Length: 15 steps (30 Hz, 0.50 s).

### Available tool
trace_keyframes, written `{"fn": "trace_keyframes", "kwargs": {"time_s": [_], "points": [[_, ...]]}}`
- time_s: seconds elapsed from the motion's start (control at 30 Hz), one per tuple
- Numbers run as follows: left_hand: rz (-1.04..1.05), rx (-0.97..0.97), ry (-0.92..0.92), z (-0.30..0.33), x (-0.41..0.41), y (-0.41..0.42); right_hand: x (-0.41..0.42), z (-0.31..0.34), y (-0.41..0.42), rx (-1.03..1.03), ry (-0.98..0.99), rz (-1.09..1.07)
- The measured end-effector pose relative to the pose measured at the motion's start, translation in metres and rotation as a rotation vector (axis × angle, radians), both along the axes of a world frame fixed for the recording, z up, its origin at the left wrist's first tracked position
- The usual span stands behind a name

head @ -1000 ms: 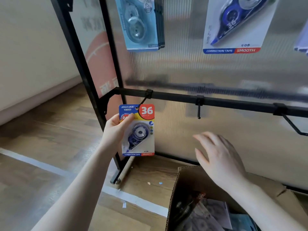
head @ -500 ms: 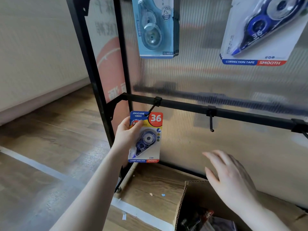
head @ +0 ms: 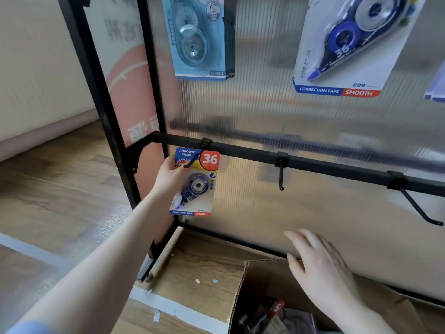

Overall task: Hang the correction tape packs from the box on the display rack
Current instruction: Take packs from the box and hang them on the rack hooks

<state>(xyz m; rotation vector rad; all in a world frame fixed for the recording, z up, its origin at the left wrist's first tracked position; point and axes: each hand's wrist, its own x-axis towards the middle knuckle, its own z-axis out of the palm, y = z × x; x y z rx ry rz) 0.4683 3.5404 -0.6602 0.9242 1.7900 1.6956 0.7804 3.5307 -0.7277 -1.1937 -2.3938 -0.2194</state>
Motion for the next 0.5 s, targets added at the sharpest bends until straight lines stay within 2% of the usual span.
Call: {"fn": "trace_keyframes", "kwargs": {"time_s": [0.2,0.37,0.5], "points": [[-0.036,-0.039,0.050,0.001,-0.006,0.010,0.009,0.004,0.001,-0.015,-0.025,-0.029],[0.016,-0.022,0.107,-0.003,-0.001,0.001,0.018,0.005,-0.001,-0.083,-0.064,-0.056],[0.095,-0.106,0.340,-0.012,0.003,-0.021,0.023,0.009,-0.007,-0.136,-0.090,-0.072]]}}
